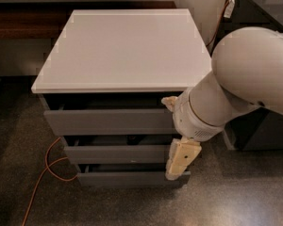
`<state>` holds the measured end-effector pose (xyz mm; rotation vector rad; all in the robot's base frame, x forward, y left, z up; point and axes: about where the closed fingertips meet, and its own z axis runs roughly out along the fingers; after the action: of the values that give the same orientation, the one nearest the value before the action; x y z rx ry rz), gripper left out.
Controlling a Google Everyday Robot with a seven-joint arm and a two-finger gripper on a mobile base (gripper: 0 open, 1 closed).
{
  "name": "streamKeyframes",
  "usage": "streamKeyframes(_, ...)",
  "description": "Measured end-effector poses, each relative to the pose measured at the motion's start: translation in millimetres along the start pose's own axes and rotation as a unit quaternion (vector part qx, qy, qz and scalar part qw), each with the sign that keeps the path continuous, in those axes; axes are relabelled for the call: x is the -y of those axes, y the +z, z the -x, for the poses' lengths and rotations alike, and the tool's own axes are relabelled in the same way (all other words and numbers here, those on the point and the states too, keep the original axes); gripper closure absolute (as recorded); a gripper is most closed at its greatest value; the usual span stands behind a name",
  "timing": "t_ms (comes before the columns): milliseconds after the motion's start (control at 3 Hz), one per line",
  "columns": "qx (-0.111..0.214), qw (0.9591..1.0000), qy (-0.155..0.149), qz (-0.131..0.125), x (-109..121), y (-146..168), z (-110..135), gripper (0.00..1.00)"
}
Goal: Pick pepsi can from middle drawer and place on counter
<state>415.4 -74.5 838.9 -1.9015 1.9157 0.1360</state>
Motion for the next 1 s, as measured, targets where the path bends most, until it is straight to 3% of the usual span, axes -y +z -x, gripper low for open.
streamKeyframes(333, -0.005, 1.0000, -0.003, 0.002, -1, 3, -1, 0.00)
streamKeyframes(1000, -0.062, 0.9968, -0.049, 0.016, -19, 52, -13, 0.00)
